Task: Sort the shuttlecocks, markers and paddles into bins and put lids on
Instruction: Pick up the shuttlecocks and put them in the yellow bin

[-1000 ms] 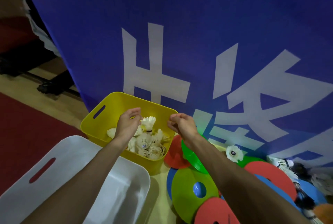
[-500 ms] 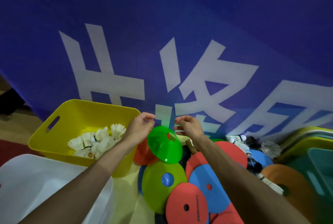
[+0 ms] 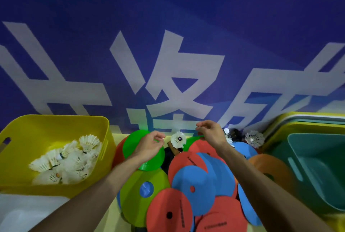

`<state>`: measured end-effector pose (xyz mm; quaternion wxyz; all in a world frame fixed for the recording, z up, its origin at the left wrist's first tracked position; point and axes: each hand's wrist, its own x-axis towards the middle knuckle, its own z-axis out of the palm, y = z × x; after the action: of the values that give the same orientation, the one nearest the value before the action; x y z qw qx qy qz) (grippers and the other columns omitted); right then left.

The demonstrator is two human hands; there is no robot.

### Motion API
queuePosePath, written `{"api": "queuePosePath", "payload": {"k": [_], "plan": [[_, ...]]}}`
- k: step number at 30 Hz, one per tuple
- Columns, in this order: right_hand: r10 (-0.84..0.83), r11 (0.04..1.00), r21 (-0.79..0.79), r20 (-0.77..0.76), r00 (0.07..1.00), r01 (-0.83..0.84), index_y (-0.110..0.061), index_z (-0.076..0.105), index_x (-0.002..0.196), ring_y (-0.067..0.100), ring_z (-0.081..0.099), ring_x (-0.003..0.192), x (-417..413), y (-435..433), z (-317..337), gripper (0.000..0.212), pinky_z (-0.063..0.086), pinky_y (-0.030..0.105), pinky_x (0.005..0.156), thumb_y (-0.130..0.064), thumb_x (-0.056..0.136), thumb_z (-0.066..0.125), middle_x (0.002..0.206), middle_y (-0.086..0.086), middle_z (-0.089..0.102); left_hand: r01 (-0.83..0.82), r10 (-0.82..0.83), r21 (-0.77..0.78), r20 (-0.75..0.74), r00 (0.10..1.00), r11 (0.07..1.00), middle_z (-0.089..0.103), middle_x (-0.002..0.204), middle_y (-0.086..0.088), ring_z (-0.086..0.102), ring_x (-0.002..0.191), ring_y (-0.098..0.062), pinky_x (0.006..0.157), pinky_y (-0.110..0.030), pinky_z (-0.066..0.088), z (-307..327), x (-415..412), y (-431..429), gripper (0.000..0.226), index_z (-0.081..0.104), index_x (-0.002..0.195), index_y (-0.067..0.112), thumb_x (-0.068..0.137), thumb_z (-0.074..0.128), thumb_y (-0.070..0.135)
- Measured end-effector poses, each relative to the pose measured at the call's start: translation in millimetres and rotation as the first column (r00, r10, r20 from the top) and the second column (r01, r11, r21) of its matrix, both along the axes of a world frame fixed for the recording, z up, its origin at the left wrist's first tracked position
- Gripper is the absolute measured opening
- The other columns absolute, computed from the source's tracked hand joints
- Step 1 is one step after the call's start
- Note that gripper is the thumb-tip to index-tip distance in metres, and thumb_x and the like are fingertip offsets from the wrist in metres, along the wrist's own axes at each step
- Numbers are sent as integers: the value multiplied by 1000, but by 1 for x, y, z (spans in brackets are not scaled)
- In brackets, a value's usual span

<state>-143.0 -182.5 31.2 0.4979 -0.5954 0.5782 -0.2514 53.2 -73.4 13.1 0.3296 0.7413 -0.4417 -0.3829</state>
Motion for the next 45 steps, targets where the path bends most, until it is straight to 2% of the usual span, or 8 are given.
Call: {"api": "queuePosePath", "payload": {"k": [4,10,20,24,28,34,37,45], "plan": [[-7,1000,-1,-17,1000,7,-20,65,88,21,68,85,-12,-20,-16,11,54,38,80,-11,88,59,90,4,71,7,-10,75,46,999,997,64,106,-2,58,89,-13,68,-18,39,-21,-13,-23,20,62,107,14,88,57,10],[65,998,-12,-92,994,-66,-18,66,93,18,66,81,-14,-45,-42,11,52,31,76,-12,89,57,85,1,69,-21,1,160,120,993,987,58,118,-13,59,104,-26,86,-26,43,-51,-25,-62,36,56,120,6,85,61,8],[193,980,-5,-197,961,-198,-15,68,97,11,61,79,-13,-59,-70,14,39,1,58,-12,90,56,92,1,71,-157,110,160,267,957,975,69,104,-13,64,97,-28,81,-29,48,-91,-39,-92,23,67,107,6,84,64,7],[247,968,19,-231,941,-250,-18,67,98,16,61,80,-9,-57,-72,17,44,21,69,-11,89,54,87,1,68,-194,151,147,262,953,970,70,101,-16,64,90,-26,76,-23,44,-96,-40,-90,20,67,105,4,85,63,4],[375,924,67,-351,858,-377,-15,65,110,22,63,90,11,-58,-73,24,40,18,70,-15,90,52,99,8,72,-181,147,120,254,956,976,68,96,-14,55,79,-15,67,-12,35,-94,-35,-82,17,67,103,1,86,62,1],[459,870,134,-570,682,-474,-14,55,121,33,60,104,49,-60,-98,34,47,35,87,-32,91,54,117,18,62,-130,102,84,283,954,988,68,93,-6,56,79,-10,67,-13,38,-78,-15,-63,17,68,104,6,88,63,8],[422,864,92,-668,613,-494,-15,51,123,34,58,106,57,-59,-104,33,48,39,88,-31,94,51,117,16,59,-128,105,62,293,950,990,70,92,-4,56,77,-9,65,-11,40,-67,-1,-56,15,69,102,8,88,63,11],[255,905,-41,-745,616,-424,-15,56,119,35,62,99,61,-50,-96,33,49,39,84,-8,89,42,110,16,64,-175,171,-9,256,951,985,68,81,-3,55,66,-7,52,-2,37,-44,26,-37,10,70,93,9,86,63,9]]}}
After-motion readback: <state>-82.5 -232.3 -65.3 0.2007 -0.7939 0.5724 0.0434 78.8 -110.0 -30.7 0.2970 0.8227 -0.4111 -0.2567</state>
